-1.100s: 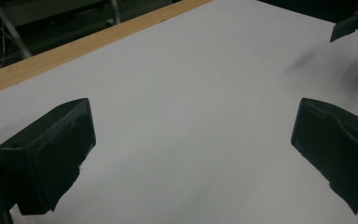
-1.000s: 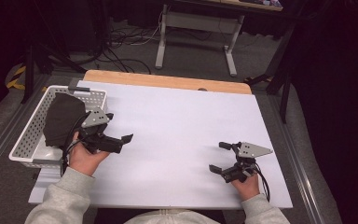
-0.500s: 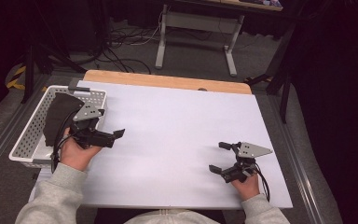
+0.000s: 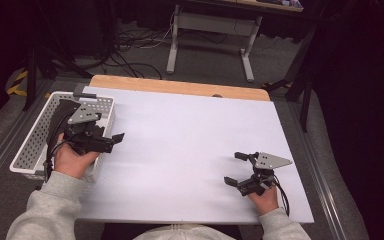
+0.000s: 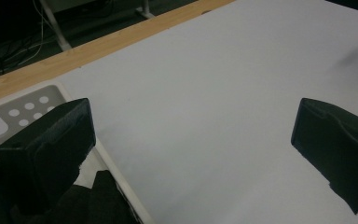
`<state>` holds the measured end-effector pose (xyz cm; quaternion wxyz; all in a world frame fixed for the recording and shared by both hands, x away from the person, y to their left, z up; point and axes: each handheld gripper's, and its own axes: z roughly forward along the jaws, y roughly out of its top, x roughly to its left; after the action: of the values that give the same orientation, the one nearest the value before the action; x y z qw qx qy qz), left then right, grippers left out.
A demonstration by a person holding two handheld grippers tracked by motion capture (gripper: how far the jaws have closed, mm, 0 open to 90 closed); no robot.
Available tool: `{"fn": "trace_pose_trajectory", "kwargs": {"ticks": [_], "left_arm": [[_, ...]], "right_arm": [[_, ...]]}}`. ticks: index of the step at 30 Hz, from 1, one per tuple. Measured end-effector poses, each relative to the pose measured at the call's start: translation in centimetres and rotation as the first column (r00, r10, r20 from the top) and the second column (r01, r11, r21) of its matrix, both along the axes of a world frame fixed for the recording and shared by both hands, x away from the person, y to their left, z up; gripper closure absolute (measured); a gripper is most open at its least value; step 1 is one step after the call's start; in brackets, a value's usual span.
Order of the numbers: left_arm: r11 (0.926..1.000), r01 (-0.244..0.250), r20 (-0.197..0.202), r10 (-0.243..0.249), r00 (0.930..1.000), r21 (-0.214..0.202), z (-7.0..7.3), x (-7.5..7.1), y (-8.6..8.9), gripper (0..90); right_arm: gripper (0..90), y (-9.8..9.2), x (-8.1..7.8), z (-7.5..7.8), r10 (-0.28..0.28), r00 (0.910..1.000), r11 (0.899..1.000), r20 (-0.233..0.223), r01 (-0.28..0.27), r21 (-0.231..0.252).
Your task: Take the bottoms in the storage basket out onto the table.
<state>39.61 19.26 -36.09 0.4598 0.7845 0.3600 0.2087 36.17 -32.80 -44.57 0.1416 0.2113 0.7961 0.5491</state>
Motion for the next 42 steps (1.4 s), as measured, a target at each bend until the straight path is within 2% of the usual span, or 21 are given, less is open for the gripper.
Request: {"fn": "trace_pose_trajectory", "kwargs": {"ticks": [10, 23, 42], "left_arm": [[0.9994, -0.032, -0.004, 0.032, 0.9995, 0.013, 0.4, 0.4, 1.5, 0.4], [0.9973, -0.069, -0.031, 0.07, 0.9971, 0.025, 0.3, 1.0, 3.0, 0.4], [0.9888, -0.142, -0.076, 0.145, 0.9865, 0.045, -0.2, 2.0, 5.6, 0.3]], "right_arm": [[0.5, 0.0, 0.0, 0.0, 0.0, 1.0, 1.0, 0.0, 0.0, 0.0], [0.5, 0.0, 0.0, 0.0, 0.002, 1.0, 1.0, -0.001, -0.002, -0.001], [0.5, 0.0, 0.0, 0.0, 0.0, 1.0, 1.0, -0.002, 0.0, -0.003]]}}
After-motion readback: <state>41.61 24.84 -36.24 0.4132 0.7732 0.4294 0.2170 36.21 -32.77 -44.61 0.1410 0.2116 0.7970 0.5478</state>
